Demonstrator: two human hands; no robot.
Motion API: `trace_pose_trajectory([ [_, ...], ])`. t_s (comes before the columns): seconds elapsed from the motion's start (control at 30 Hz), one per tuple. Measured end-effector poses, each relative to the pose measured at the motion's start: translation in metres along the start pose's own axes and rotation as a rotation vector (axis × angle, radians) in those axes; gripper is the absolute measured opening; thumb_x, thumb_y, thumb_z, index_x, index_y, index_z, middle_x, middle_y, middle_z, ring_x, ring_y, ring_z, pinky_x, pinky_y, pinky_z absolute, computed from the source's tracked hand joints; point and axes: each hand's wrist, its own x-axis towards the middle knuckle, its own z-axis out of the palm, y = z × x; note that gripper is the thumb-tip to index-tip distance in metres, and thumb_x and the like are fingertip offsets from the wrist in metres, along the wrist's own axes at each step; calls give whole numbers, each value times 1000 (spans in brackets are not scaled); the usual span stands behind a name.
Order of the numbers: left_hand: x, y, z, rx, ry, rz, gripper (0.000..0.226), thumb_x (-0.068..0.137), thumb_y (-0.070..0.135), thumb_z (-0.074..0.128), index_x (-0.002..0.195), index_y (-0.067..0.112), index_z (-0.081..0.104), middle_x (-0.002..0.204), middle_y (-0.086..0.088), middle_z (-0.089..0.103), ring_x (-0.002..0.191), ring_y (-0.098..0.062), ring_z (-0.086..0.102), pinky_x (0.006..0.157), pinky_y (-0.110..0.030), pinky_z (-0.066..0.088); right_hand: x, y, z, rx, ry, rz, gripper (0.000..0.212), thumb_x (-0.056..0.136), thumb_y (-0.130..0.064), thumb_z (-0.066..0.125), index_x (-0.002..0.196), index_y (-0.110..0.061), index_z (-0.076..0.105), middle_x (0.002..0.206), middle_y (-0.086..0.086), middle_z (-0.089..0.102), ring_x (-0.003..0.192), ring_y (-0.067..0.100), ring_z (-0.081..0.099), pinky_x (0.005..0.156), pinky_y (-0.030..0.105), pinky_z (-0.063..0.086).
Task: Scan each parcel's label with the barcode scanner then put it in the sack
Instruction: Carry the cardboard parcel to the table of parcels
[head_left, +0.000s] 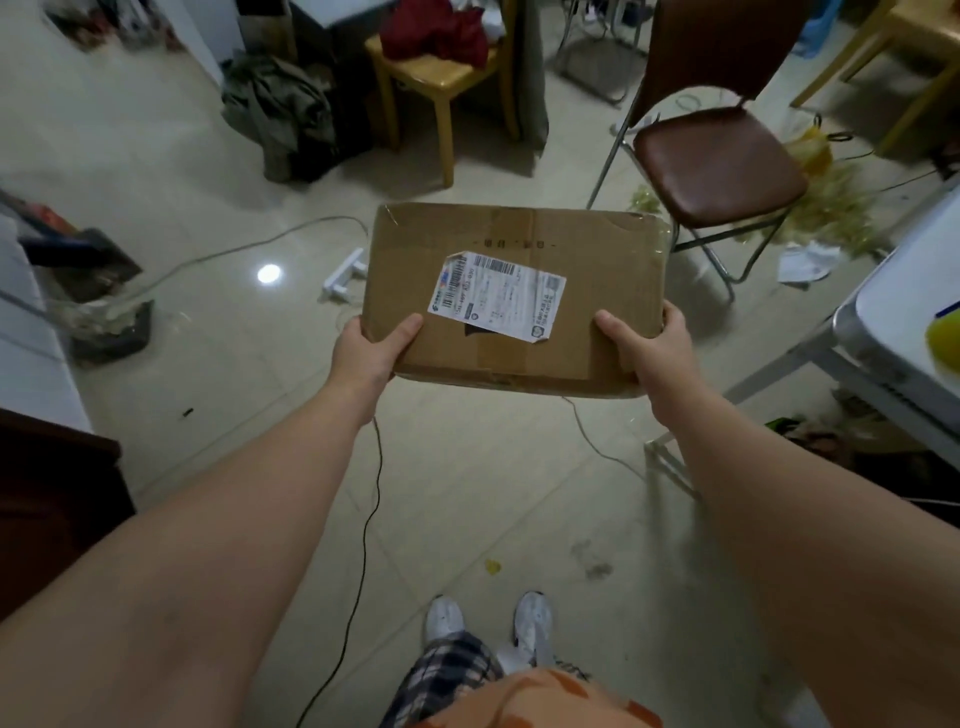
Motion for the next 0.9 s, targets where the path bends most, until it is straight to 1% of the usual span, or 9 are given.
trace_pose_trajectory([
  [0.13,24,13,30,-11,-16,15,48,83,31,73,120,16,47,106,3,59,97,-16,60,84,-31,54,35,-10,-9,-11,22,-12,89,79,-38,77,148,-18,26,123,-5,46,113,16,51,90,33,49],
  [0.23,52,21,46,-10,-1,8,46,83,33,74,116,19,45,106,4,58,100,-17,60,89,-36,53,69,-20,-7,-25,14,-13,90,78,-40,78,148,-19,26,125,-5,47,112,15,51,86,31,50],
  [0.33,92,34,58,0,24,3,54,82,35,74,123,13,47,113,-1,58,107,-21,60,93,-39,53,112,-34,4,-18,-3,-25,88,79,-38,77,148,-18,26,126,-4,47,112,16,51,74,23,48],
  [0.43,143,53,69,4,29,14,61,83,35,73,132,10,45,116,-2,57,107,-20,59,93,-36,52,164,-52,23,-11,-13,-35,89,78,-38,77,148,-18,27,128,-2,48,112,16,53,74,22,48],
  [0.53,203,80,81,5,23,23,61,85,34,71,132,8,44,116,-2,56,106,-19,58,92,-33,51,220,-76,50,-11,7,-36,85,80,-37,77,147,-16,29,124,-3,48,109,14,53,69,18,46],
  [0.6,248,99,89,12,18,22,60,83,35,73,130,9,45,117,-2,57,109,-21,58,97,-37,50,260,-92,65,-13,29,-32,83,80,-37,77,145,-14,32,123,-2,50,108,14,53,73,19,47],
  [0.7,312,130,100,38,-2,18,60,80,38,75,125,12,47,114,-2,59,110,-22,59,99,-42,49,316,-118,86,-11,48,-15,82,78,-39,78,143,-15,34,123,-2,51,111,16,55,88,29,50],
  [0.8,367,162,115,73,-12,20,57,80,38,75,124,13,47,113,-1,60,107,-21,60,97,-39,50,367,-142,100,-2,67,-12,77,77,-37,79,140,-14,40,119,-4,54,108,14,57,89,29,50],
  [0.9,420,192,135,69,-28,23,55,80,38,75,123,15,48,112,1,60,106,-19,60,97,-38,50,422,-164,112,21,83,-43,79,75,-37,81,140,-14,41,122,-3,58,107,12,59,90,29,52],
])
